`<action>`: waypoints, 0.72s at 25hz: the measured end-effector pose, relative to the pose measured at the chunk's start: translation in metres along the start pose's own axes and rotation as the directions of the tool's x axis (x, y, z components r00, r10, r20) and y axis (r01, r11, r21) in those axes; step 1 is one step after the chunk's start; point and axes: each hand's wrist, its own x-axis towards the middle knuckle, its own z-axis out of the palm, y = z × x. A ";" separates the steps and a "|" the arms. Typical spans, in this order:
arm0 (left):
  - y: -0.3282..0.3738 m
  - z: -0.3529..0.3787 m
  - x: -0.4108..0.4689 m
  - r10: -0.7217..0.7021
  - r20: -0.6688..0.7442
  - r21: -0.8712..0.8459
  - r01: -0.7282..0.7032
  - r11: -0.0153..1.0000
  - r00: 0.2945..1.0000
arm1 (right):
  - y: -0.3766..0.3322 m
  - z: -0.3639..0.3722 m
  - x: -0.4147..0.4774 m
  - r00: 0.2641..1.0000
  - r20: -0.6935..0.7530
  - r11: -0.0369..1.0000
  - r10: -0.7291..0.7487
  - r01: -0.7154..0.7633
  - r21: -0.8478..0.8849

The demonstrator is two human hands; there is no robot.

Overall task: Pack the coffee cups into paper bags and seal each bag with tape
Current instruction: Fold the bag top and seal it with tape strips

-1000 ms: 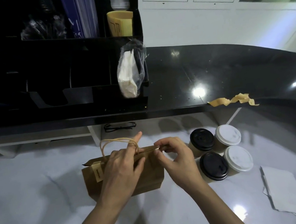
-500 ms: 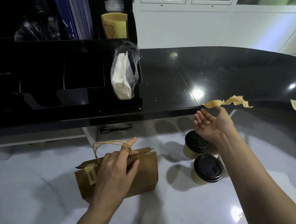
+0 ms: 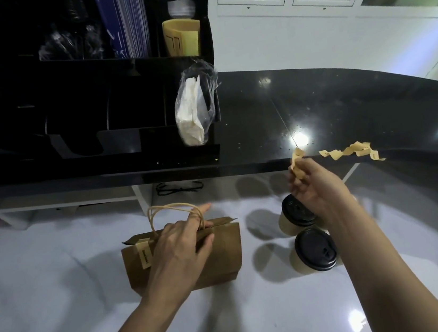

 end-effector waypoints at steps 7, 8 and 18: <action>0.000 -0.001 -0.001 -0.031 0.016 0.011 0.031 0.999 0.999 | 0.038 0.005 -0.040 0.986 0.150 0.947 -0.076 0.119 -0.299; 0.001 -0.001 -0.001 -0.035 0.017 0.010 0.034 0.999 0.999 | 0.041 0.006 -0.048 0.981 0.168 0.929 -0.092 0.146 -0.341; 0.008 0.000 0.002 -0.045 0.012 0.025 0.044 0.999 0.999 | 0.087 0.031 -0.101 0.943 0.259 0.861 -0.211 0.304 -0.408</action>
